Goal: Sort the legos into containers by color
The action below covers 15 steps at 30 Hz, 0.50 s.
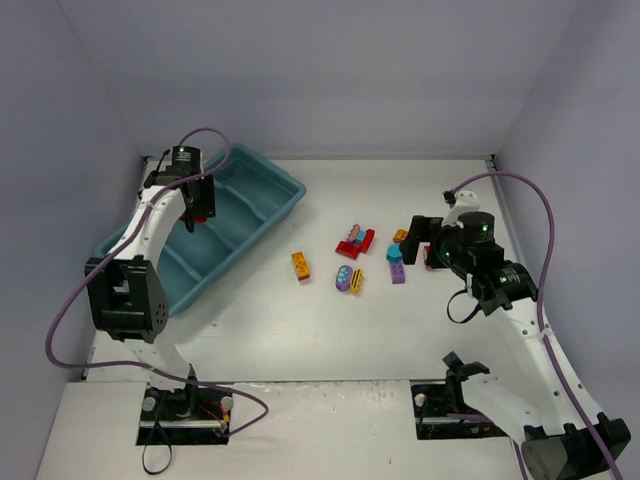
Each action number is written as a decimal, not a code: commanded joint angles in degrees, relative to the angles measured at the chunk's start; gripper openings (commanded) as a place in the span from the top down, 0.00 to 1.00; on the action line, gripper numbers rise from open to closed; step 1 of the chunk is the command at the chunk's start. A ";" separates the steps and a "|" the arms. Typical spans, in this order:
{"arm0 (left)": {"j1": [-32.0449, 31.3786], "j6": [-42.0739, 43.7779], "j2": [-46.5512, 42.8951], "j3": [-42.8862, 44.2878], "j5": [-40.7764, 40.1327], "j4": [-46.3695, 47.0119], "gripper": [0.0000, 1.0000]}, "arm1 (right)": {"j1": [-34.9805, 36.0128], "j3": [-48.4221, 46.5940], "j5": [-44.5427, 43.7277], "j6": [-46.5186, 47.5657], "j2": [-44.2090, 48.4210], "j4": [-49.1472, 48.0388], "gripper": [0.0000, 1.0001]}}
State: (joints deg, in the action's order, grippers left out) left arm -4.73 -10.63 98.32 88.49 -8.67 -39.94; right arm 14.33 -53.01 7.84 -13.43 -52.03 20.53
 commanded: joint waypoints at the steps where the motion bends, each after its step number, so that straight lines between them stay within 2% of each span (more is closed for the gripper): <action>1: 4.46 0.00 0.46 1.07 2.15 3.64 0.45 | 0.09 -1.65 0.25 -0.19 -0.53 -2.87 0.00; 3: 6.64 0.00 2.66 2.21 2.43 3.91 0.40 | 0.09 -1.48 0.34 0.07 -0.62 -2.87 0.00; 9: 7.63 -0.88 7.49 4.41 2.96 4.08 0.32 | 0.00 -0.69 -0.36 -0.10 -0.96 -2.78 0.00; 15: 7.46 -3.43 6.80 4.33 4.35 4.26 0.29 | 0.09 -0.07 -1.42 -1.16 -1.14 -2.78 0.00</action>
State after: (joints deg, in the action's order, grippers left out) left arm 3.07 -12.12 109.19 89.36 -5.65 -37.52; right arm 14.33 -52.90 7.75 -13.69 -52.56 20.53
